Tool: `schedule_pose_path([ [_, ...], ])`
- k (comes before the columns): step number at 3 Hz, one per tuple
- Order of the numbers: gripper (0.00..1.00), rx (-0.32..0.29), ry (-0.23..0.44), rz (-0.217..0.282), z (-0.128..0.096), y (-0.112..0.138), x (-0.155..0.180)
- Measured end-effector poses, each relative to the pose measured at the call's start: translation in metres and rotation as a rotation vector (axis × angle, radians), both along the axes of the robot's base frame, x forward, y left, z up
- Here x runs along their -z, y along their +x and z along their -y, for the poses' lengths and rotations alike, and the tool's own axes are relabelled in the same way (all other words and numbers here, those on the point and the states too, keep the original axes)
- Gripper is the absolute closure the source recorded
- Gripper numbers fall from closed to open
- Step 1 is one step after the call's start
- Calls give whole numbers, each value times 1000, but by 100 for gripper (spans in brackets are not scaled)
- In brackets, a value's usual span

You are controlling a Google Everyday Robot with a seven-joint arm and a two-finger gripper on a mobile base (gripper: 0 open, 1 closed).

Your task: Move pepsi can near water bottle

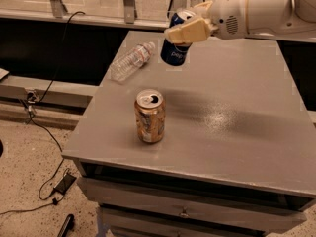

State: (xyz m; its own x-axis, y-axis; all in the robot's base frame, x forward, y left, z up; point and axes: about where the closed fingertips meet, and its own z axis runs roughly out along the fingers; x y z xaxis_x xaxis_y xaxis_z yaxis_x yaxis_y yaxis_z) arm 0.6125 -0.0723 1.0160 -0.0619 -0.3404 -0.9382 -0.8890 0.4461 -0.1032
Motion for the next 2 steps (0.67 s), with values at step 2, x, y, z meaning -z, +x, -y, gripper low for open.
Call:
schedule_pose_path([
  [2, 100, 138, -117, -22, -56, 60, 15],
])
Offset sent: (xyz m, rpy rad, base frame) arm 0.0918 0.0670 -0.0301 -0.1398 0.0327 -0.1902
